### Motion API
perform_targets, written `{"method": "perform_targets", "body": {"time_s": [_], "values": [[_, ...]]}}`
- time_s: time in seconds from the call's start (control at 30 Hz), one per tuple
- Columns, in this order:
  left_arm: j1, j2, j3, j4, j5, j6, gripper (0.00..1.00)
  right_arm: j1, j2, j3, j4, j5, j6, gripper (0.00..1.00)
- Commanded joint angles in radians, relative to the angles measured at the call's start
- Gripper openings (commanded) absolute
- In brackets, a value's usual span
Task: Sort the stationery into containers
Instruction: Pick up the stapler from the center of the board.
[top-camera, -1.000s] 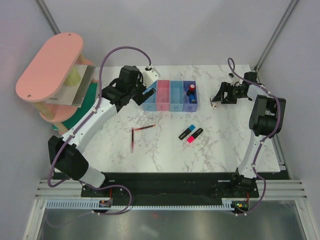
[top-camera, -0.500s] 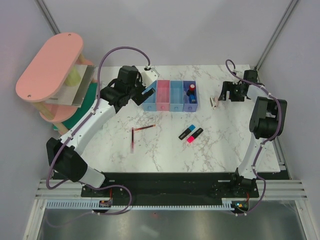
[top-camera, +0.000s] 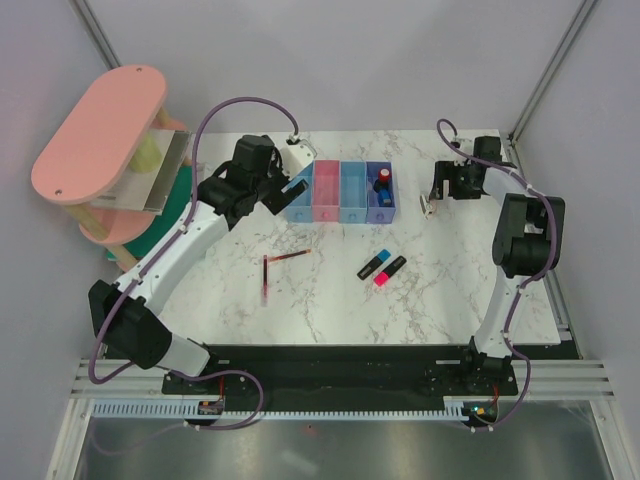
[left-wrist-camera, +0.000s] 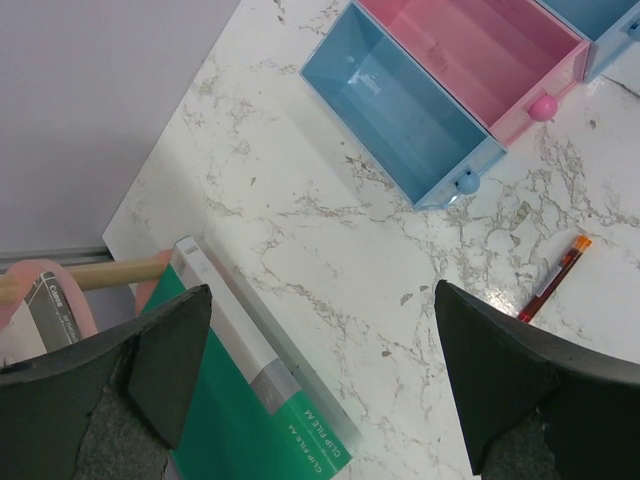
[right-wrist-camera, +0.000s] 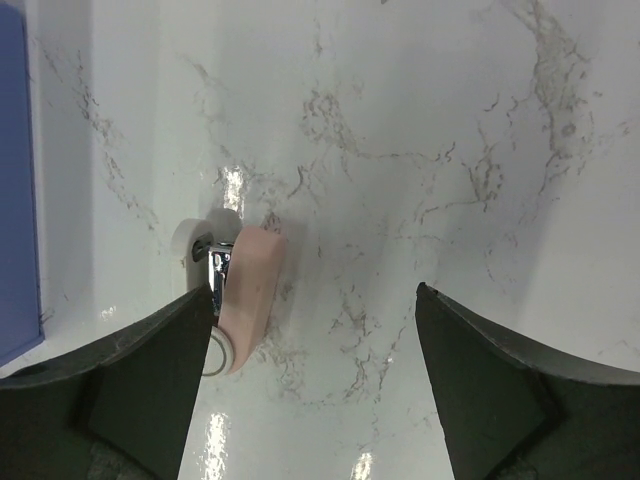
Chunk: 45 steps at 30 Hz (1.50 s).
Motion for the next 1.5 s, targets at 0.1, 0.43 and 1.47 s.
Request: {"method": "perform_targets", "body": {"time_s": [0.1, 0.43, 1.47], "values": [[0.0, -0.042, -0.01, 0.006, 0.03, 0.019, 1.0, 0.029, -0.036, 0.033, 0.017, 0.06, -0.007, 0.89], [0.0, -0.048, -0.033, 0.016, 0.034, 0.018, 1.0, 0.072, -0.036, 0.024, 0.017, 0.125, -0.03, 0.89], [0.001, -0.054, -0.039, 0.032, 0.042, 0.021, 1.0, 0.124, -0.1, -0.007, -0.04, 0.034, -0.013, 0.82]]}}
